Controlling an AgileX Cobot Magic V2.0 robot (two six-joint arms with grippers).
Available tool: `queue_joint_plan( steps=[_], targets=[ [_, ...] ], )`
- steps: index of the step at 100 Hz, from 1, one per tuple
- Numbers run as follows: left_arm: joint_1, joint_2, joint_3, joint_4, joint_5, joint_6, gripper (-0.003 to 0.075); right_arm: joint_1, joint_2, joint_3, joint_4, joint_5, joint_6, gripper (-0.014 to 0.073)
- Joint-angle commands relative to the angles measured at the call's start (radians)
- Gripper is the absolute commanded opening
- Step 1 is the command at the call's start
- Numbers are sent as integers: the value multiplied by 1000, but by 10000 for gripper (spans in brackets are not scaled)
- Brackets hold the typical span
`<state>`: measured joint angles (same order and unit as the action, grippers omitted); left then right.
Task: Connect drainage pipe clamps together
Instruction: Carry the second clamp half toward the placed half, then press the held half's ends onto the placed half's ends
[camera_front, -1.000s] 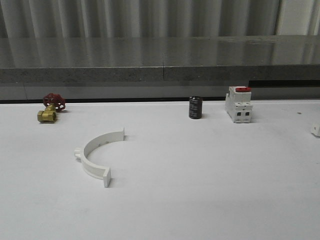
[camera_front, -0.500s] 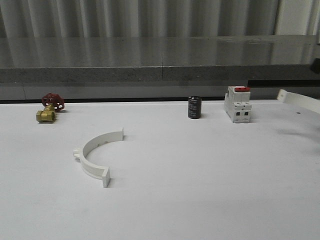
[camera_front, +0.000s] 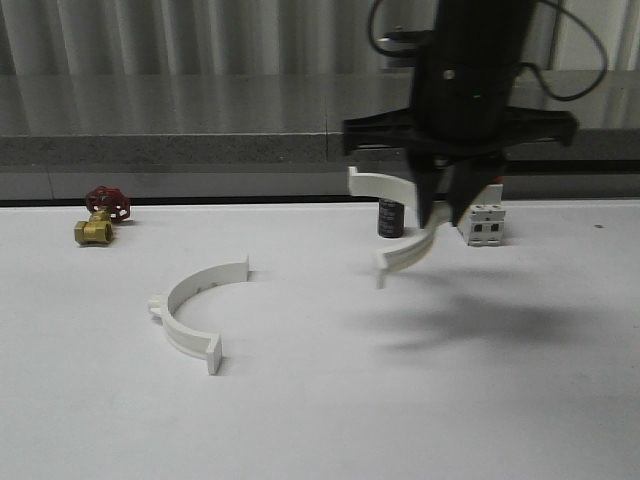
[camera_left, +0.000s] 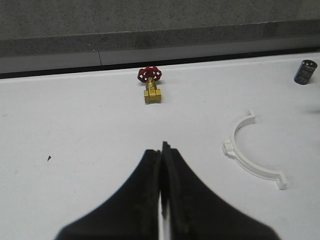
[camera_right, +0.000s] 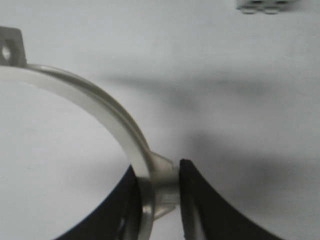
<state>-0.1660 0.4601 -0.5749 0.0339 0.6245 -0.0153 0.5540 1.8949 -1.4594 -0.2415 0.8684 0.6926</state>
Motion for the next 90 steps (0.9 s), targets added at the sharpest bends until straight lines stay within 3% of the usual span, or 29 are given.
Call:
queue_joint_plan(
  steps=[1,30,90],
  targets=[
    [3,4,-25,-3,-70,-2,-21,50,2,-77,-44,-32,85,17],
    [3,4,-25,-3,-70,-2,-21,144,131,-178,-33,-45,174,17],
    [3,4,-25,-3,-70,-2,-21,151,180,-178,45,-117,228,17]
  ],
)
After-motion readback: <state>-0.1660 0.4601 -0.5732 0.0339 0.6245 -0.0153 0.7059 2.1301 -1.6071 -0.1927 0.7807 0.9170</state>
